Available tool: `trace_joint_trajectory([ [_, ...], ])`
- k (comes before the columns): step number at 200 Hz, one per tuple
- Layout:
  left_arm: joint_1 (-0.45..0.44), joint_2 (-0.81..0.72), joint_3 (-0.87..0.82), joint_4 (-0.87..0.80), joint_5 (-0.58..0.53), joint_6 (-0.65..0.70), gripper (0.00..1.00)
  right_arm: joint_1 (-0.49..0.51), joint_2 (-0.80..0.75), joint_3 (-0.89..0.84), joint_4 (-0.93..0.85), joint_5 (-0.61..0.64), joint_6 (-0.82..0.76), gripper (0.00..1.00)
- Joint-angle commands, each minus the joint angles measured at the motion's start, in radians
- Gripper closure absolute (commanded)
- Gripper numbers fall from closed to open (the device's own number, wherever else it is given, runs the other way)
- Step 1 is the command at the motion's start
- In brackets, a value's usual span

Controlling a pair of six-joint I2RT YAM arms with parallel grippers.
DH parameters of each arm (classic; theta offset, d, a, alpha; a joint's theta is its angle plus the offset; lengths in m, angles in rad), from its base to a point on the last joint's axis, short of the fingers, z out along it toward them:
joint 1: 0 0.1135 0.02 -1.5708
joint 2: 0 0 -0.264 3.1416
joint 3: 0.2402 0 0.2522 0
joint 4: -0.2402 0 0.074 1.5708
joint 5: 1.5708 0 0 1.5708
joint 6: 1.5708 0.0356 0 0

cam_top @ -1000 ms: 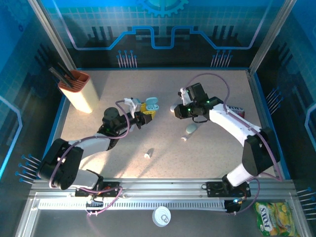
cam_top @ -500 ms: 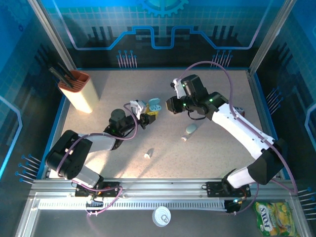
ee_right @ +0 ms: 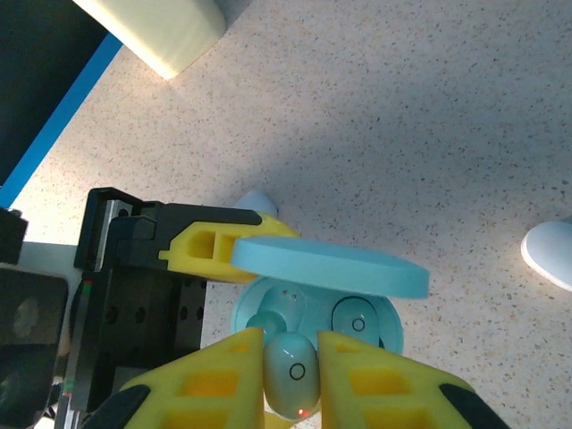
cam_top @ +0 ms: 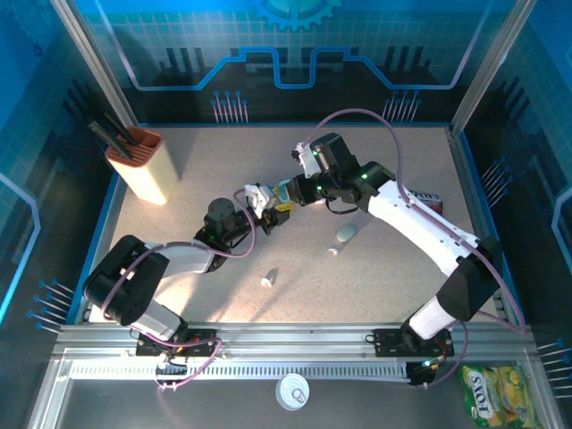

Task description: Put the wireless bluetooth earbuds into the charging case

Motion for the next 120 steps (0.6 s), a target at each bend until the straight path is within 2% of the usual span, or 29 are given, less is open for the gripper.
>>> trace_joint_trajectory([
  [1, -0.014, 0.011, 0.020, 0.021, -0.014, 0.023, 0.63, 0.012, 0.026, 0.045, 0.018, -0.034, -0.002, 0.82],
  [120, -0.015, 0.009, 0.025, 0.024, -0.053, -0.002, 0.63, 0.019, 0.082, 0.039, 0.011, -0.051, -0.018, 0.81],
])
